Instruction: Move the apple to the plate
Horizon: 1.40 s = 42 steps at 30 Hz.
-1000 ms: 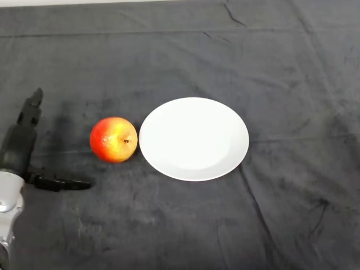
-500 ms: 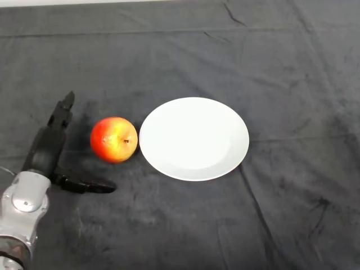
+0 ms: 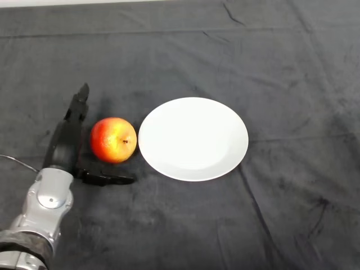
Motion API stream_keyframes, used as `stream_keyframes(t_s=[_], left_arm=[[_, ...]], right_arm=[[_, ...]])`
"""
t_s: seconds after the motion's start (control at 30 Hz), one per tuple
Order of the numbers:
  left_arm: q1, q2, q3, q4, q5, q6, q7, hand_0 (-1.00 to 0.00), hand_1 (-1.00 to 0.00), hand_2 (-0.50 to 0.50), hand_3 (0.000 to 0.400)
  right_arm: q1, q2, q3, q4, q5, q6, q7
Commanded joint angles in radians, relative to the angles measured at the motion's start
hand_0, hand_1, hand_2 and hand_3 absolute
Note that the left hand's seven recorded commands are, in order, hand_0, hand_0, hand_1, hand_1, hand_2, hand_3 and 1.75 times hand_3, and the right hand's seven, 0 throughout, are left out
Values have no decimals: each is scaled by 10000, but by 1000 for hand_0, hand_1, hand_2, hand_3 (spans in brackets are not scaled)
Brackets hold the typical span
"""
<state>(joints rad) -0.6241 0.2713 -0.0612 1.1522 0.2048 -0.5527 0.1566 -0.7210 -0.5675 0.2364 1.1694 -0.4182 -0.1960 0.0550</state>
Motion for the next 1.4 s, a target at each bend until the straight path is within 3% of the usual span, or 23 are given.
stream_keyframes(t_s=[0.03,0.6,0.63,0.67,0.7,0.73,0.77,0.8,1.4], left_arm=[[-765,-31,-126,479,99,187,210,0,0,0,0],[-1068,-363,-382,631,-124,657,507,0,0,0,0],[-1069,-374,-416,635,-119,678,519,-59,0,-29,24],[-1062,-388,-465,641,-108,703,534,-208,0,-104,83],[-1054,-396,-511,647,-96,725,544,-596,0,-298,238],[-1049,-399,-554,652,-83,748,550,-847,-235,-306,339],[-1046,-399,-597,659,-70,773,552,-1000,-757,-122,400],[-1046,-398,-637,664,-57,799,552,-1000,-1000,0,400],[-1500,-191,-1243,622,170,1322,375,-1000,-1000,0,400]], right_arm=[[3,-267,-13,30,-29,-22,-61],[1,-267,-13,33,-30,-23,-61],[1,-267,-13,33,-30,-23,-61],[1,-267,-13,34,-30,-23,-61],[1,-267,-13,34,-30,-23,-61],[1,-267,-13,34,-30,-23,-61],[1,-267,-13,34,-30,-23,-61],[1,-267,-13,34,-30,-23,-61],[-2,-266,-12,38,-31,-25,-62]])
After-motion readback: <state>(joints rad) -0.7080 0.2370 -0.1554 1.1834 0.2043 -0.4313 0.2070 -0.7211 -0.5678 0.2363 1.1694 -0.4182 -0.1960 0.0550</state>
